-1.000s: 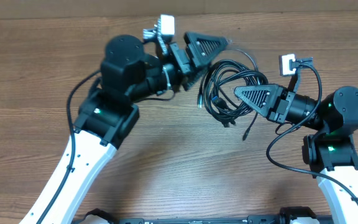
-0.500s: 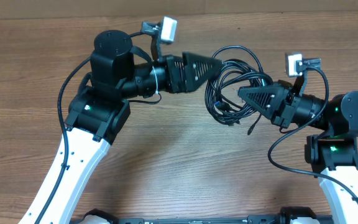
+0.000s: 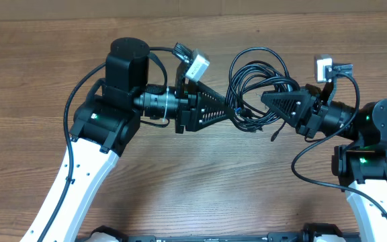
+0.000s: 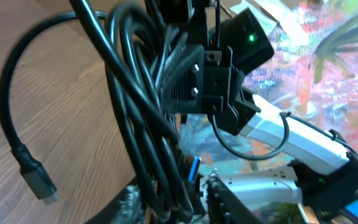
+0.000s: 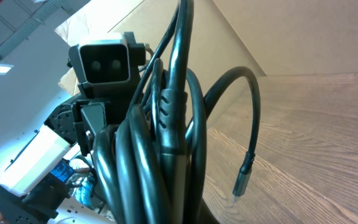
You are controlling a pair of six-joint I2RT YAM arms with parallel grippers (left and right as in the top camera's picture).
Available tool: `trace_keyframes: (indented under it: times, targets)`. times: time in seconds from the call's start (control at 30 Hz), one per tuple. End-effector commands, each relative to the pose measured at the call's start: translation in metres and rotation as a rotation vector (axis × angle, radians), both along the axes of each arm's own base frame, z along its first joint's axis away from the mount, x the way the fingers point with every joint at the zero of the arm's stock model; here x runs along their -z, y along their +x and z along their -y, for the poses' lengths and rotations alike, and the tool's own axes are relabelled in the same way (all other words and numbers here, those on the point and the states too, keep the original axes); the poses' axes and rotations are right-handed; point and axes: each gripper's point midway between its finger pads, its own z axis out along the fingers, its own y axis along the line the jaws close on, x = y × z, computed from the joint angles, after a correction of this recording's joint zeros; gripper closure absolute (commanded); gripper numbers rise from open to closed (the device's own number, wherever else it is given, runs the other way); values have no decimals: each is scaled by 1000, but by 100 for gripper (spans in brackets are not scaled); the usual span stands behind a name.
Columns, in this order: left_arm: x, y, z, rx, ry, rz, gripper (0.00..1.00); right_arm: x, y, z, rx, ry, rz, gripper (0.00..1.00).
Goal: Untangle cables
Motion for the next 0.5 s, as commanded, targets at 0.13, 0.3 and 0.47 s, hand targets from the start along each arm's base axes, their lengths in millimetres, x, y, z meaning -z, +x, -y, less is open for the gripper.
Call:
trace_keyframes:
  times: [0.13,0.3,0.47]
  targets:
    - [-2,1,-1,-3,11,64,70,-3,-2,1,-3,-4,22,96]
    - [-4,5,0,-20,9,94,68,-2,-8,-4,-44,-10,19,96]
    - [0,4,10,-34,33,111,85,-2,-14,-13,-79,-11,23,96]
